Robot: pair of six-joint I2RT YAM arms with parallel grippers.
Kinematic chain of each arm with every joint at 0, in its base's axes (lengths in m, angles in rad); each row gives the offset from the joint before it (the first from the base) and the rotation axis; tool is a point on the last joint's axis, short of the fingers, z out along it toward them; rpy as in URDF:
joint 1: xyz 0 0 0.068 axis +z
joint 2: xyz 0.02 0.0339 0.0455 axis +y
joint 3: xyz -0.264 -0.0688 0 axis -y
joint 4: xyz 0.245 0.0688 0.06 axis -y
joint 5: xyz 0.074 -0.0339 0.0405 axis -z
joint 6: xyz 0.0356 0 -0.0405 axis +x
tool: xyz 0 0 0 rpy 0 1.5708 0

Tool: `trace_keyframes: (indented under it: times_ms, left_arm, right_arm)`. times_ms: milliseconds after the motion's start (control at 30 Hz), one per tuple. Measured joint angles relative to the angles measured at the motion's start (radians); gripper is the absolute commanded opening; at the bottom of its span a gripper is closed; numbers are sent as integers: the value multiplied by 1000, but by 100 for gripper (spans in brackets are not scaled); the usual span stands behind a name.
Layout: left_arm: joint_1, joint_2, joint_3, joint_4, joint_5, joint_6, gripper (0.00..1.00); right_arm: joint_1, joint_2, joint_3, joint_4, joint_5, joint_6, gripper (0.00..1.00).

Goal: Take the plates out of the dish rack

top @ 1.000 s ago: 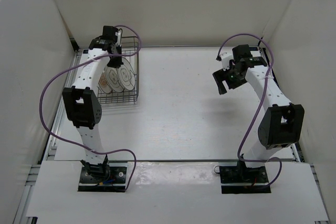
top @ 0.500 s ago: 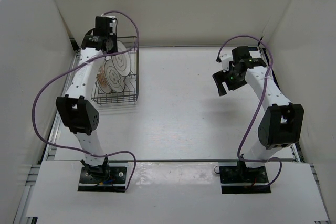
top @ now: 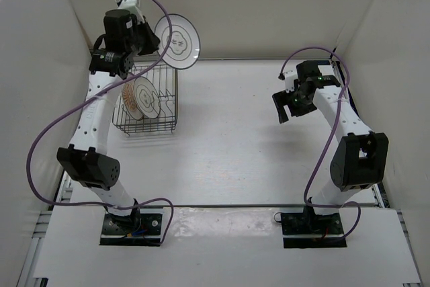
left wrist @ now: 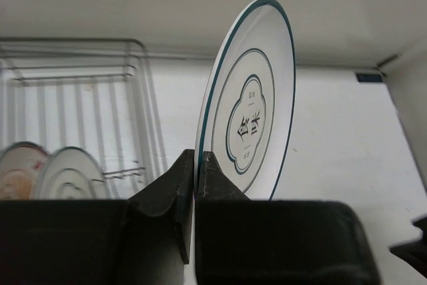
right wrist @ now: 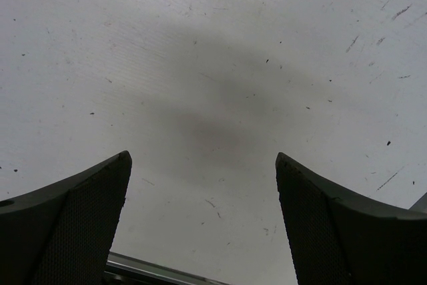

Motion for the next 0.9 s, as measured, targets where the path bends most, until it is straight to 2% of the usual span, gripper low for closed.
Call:
trace_keyframes:
  times_ms: [200,500,700,867,900]
  left_arm:
    - [-83,66,-115,67,128,-90,0]
    - [-217,300,-194,81,135,-124,0]
    - [-235,391,-216,67,140,-153,5]
    - [-235,451,-219,69,154,-193,5]
    - [-235,454,-222,71,158,-200,9]
  right_arm:
    - [0,-7,-35,38,14,44,90]
    - [-13,-62,-94,68,14,50,90]
    - [-39,-64,-95,71,5,51,90]
    - [-64,-64,-95,71,-13,46,90]
    - [-69,-64,-95,71,-15,45,90]
